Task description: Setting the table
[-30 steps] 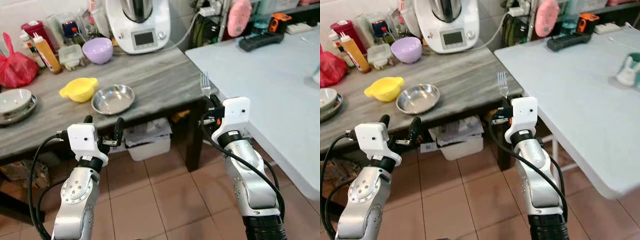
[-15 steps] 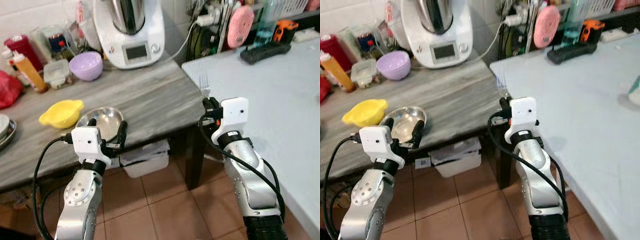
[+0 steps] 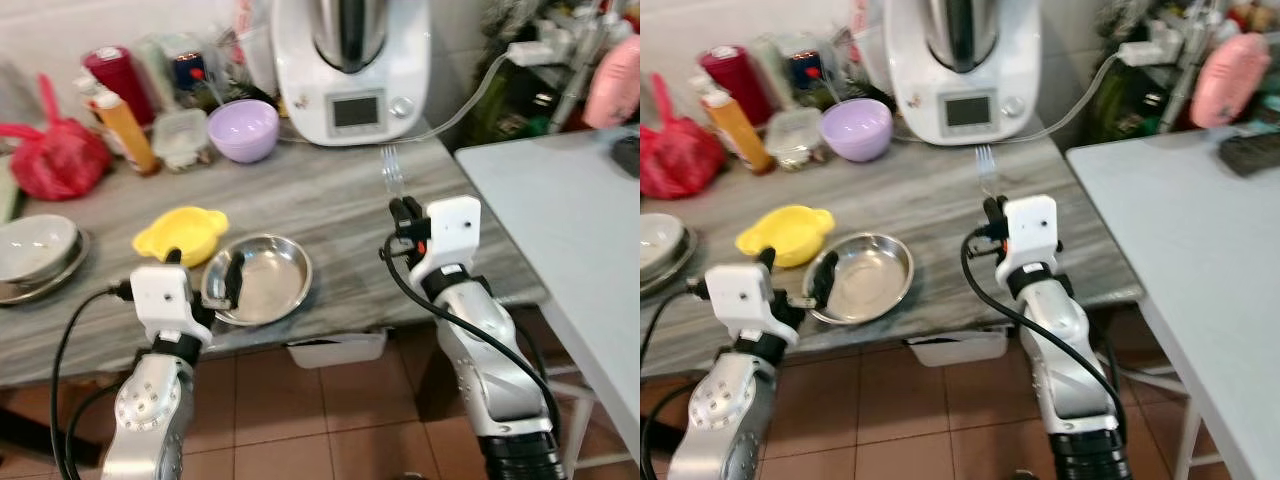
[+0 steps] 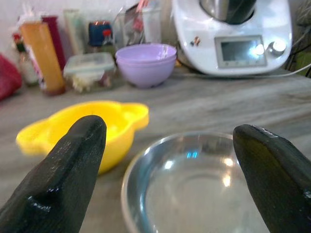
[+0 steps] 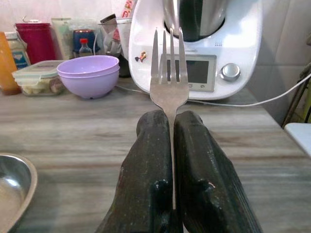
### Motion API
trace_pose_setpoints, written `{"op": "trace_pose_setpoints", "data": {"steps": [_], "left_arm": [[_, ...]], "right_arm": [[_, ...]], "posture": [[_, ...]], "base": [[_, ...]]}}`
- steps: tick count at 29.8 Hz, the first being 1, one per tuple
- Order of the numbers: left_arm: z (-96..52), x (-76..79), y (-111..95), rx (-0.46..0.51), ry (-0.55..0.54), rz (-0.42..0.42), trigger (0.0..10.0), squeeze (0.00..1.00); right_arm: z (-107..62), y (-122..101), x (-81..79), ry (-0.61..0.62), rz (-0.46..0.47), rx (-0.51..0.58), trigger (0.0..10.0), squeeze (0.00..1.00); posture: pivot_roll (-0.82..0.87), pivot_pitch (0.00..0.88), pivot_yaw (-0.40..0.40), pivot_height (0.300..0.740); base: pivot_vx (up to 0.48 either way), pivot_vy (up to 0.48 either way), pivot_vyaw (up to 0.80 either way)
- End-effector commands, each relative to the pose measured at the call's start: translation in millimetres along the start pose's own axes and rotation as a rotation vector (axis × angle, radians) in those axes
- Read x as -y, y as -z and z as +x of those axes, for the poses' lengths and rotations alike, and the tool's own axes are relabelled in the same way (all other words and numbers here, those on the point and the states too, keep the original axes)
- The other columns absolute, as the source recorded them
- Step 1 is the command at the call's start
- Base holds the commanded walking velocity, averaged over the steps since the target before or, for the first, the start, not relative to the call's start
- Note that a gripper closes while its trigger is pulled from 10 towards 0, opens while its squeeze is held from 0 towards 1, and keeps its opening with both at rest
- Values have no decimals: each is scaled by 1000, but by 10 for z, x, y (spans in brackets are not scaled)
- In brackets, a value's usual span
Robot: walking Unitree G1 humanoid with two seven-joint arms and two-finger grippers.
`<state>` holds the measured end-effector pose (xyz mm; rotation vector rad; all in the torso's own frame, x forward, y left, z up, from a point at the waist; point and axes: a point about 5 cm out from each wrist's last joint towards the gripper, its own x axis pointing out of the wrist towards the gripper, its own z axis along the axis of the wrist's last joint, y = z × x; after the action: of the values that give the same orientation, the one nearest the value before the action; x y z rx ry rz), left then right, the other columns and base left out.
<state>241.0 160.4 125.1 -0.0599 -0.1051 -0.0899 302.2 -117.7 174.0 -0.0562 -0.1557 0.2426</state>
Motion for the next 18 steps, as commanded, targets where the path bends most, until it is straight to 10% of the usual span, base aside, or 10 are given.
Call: {"op": "trace_pose_setpoints", "data": {"steps": [1,18], "left_arm": [[-38,-44,-35,7,-3,30,10000,0],[-233,-31,3,-46,115,60,10000,0]], "right_arm": [[4,-28,-85,-33,16,13,10000,0],[40,212,-125,-72,63,-130,10000,0]], "posture": [[-70,75,92,740],[-62,106,103,740]], "base": [[0,0,0],[0,0,0]]}}
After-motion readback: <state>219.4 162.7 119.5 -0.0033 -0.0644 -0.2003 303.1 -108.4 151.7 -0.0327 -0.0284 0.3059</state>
